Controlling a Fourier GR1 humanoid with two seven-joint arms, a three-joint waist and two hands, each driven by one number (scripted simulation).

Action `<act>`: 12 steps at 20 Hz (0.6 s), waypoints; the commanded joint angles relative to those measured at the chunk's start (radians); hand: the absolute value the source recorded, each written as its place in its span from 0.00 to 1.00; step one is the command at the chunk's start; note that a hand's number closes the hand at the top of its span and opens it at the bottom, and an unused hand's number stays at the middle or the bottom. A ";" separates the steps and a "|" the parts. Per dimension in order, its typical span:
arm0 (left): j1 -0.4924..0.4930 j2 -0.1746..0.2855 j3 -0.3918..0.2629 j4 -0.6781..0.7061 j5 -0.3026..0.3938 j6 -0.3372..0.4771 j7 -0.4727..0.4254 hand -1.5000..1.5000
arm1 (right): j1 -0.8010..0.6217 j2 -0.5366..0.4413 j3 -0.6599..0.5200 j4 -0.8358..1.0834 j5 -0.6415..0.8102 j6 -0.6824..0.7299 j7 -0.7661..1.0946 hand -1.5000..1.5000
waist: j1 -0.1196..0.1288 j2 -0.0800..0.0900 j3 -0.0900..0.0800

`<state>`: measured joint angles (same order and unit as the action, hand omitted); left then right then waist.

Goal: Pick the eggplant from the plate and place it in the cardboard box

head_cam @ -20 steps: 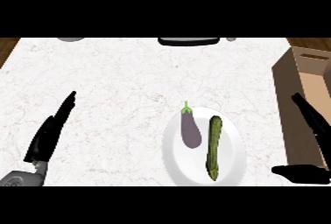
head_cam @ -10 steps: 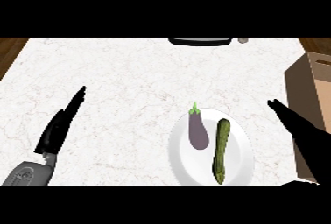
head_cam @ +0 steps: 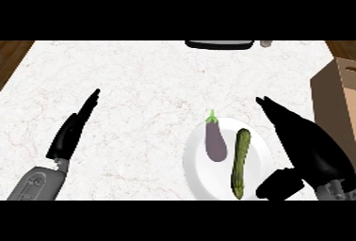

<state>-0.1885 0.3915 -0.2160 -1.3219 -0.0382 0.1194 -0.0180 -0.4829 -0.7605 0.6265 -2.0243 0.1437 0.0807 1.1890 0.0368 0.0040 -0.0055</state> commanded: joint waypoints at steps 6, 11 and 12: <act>0.022 0.000 0.022 0.014 0.003 -0.015 -0.017 0.50 | -0.150 0.212 0.085 0.222 -0.019 0.064 0.269 0.00 | -0.013 -0.004 0.003; 0.083 -0.020 0.013 -0.011 -0.026 0.014 -0.041 0.50 | -0.135 0.281 0.095 0.310 0.019 0.037 0.204 0.00 | -0.025 -0.005 0.004; 0.026 -0.029 0.035 0.040 -0.023 0.014 -0.053 0.50 | -0.133 0.299 0.114 0.335 0.026 0.053 0.184 0.00 | -0.032 -0.003 0.004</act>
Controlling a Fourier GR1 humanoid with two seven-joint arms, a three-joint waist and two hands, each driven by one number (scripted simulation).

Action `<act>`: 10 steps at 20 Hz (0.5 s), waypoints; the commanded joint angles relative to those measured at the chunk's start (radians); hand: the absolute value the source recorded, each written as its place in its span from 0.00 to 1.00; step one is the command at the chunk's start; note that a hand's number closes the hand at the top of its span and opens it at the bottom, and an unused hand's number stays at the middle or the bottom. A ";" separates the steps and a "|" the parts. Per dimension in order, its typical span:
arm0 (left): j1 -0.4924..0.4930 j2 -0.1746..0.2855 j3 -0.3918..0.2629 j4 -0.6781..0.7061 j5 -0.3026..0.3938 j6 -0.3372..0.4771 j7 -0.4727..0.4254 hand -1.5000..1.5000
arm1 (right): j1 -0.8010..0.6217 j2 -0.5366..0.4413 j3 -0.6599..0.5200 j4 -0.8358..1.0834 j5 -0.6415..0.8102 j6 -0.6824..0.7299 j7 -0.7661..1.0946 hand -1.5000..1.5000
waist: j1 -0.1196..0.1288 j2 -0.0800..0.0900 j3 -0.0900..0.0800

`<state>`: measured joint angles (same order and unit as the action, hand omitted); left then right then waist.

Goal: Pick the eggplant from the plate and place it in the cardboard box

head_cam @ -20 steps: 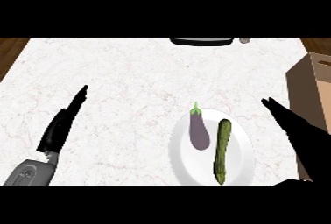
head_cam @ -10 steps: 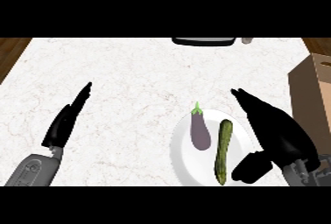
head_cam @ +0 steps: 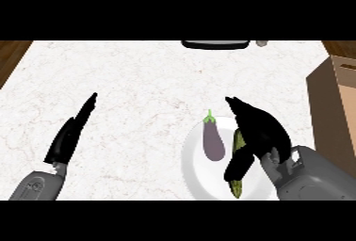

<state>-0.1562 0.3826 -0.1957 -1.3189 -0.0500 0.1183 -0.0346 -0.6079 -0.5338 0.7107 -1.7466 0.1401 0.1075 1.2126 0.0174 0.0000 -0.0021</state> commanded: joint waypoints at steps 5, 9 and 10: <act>-0.046 0.013 0.058 0.077 0.016 -0.052 -0.029 0.50 | -0.044 0.120 0.053 0.127 0.153 0.018 0.111 0.00 | -0.015 0.001 0.001; -0.015 -0.044 0.021 0.016 -0.041 0.009 0.005 0.50 | -0.028 0.171 0.046 0.168 0.221 0.027 0.081 0.00 | -0.012 0.000 0.002; -0.018 -0.013 0.041 0.002 -0.012 -0.031 0.015 0.50 | -0.070 0.181 0.018 0.162 0.165 0.091 0.136 0.00 | -0.010 -0.001 0.001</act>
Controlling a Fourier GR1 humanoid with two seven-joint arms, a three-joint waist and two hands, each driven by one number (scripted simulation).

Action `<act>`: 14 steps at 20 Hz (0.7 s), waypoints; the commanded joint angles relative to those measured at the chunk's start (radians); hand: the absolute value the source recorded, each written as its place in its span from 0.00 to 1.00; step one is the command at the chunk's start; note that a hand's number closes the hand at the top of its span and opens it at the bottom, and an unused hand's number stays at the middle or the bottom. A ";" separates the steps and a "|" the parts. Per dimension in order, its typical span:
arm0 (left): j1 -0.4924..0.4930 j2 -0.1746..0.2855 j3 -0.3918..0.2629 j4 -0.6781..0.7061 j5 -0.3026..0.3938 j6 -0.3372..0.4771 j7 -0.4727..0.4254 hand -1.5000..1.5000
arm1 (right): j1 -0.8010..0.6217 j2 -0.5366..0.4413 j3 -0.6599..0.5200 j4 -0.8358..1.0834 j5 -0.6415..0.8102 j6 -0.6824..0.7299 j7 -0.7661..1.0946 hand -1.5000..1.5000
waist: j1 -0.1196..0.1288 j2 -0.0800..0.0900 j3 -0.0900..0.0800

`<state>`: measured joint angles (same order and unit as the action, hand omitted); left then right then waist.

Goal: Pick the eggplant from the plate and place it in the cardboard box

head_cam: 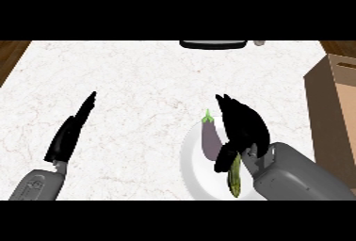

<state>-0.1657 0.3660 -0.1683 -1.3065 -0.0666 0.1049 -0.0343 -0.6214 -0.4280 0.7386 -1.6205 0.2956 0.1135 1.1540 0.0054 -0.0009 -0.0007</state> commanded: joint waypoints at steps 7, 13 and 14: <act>-0.025 -0.016 0.031 0.017 -0.017 -0.020 0.016 0.50 | -0.011 0.146 -0.018 0.168 0.055 0.075 0.089 0.00 | -0.003 0.001 0.000; 0.019 -0.034 0.020 -0.042 -0.042 -0.017 0.039 0.50 | 0.038 0.160 -0.031 0.203 0.120 0.082 0.056 0.00 | -0.004 0.000 0.001; 0.038 -0.016 0.043 -0.028 -0.032 -0.032 0.003 0.50 | 0.029 0.153 -0.059 0.193 0.113 0.111 0.063 0.00 | -0.004 0.000 0.000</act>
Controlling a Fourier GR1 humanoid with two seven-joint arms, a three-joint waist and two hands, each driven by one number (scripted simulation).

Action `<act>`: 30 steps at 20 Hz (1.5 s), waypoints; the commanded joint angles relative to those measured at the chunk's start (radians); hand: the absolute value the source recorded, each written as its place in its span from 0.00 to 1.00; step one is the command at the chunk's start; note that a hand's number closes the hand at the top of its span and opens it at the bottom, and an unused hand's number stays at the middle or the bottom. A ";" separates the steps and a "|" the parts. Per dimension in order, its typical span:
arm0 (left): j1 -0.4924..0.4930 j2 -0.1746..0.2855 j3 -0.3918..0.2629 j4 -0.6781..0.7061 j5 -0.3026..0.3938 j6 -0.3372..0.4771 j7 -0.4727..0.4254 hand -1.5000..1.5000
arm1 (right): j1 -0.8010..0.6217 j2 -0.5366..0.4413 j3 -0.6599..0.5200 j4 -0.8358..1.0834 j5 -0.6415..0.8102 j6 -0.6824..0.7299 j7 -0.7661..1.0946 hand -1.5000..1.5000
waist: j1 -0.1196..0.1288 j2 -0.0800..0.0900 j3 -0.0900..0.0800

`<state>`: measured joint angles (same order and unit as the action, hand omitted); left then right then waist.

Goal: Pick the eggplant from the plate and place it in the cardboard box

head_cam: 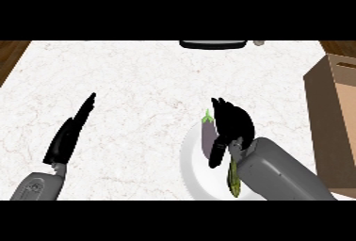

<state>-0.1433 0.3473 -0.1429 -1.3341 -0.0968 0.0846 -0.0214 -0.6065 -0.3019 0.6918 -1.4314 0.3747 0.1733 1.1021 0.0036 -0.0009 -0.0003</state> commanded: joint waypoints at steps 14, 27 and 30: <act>-0.034 -0.024 0.077 0.017 -0.051 -0.061 0.004 0.50 | 0.067 0.184 -0.134 0.193 0.184 0.055 -0.060 0.00 | -0.001 0.001 0.000; 0.011 -0.083 0.096 0.026 -0.090 -0.067 -0.044 0.50 | 0.057 0.222 -0.125 0.347 0.387 0.034 -0.254 1.00 | 0.003 0.002 0.000; 0.044 -0.086 0.085 -0.040 -0.107 -0.064 -0.014 0.50 | 0.072 0.226 -0.102 0.318 0.462 -0.010 -0.264 1.00 | 0.003 0.000 0.000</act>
<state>-0.1237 0.2687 -0.0563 -1.3384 -0.1954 0.0202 -0.0446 -0.5295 -0.0809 0.5549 -1.1405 0.7487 0.2001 0.8690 0.0052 -0.0051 -0.0011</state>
